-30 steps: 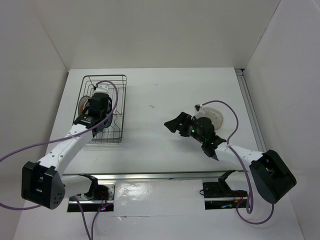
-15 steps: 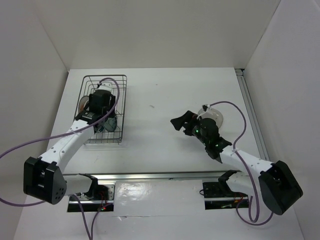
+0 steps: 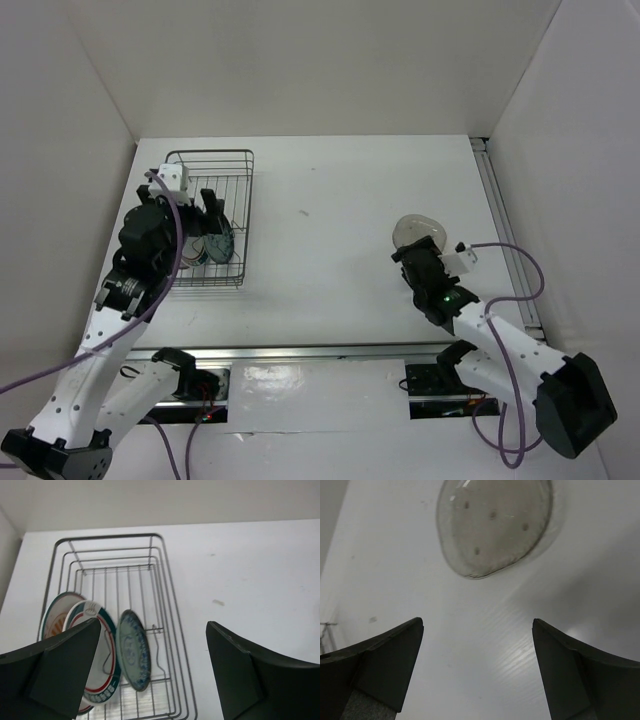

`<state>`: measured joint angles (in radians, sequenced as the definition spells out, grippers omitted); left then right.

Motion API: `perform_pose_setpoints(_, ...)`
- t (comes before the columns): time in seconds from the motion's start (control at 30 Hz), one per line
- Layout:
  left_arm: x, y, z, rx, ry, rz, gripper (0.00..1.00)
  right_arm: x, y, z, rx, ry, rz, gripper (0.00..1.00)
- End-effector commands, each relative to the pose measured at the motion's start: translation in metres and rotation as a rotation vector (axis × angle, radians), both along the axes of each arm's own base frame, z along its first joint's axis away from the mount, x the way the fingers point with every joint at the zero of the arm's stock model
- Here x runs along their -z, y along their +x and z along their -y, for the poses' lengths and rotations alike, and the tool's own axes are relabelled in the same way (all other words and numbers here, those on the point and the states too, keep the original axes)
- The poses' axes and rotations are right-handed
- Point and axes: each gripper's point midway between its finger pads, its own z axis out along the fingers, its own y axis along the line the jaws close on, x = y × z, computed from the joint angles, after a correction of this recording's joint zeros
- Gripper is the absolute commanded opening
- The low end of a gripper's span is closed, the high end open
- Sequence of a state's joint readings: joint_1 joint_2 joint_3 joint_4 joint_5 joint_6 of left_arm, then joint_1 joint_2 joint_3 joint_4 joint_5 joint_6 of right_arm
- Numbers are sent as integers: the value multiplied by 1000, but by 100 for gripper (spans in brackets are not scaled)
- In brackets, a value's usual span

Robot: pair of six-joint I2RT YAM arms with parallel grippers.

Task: Load the plates into the dish rack

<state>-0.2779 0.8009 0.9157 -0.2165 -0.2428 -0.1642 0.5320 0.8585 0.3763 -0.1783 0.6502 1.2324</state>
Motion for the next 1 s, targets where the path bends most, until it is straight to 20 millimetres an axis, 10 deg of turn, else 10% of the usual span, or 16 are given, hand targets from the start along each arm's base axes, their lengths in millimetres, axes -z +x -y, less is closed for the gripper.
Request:
perform_pose_setpoints(0.0, -3, 0, 33, 179, -36, 27, 100, 8, 2, 31, 190, -53, -45, 96)
perform_pose_setpoints(0.77, -9, -2, 50, 273, -50, 21, 100, 111, 37, 43, 342, 205, -274, 73)
perform_pose_setpoints(0.9, -9, -2, 50, 273, -50, 21, 100, 115, 35, 45, 363, 225, -288, 55)
perform_pose_setpoints(0.97, -5, -2, 51, 271, -57, 10, 100, 118, 31, 43, 364, 236, -298, 25)
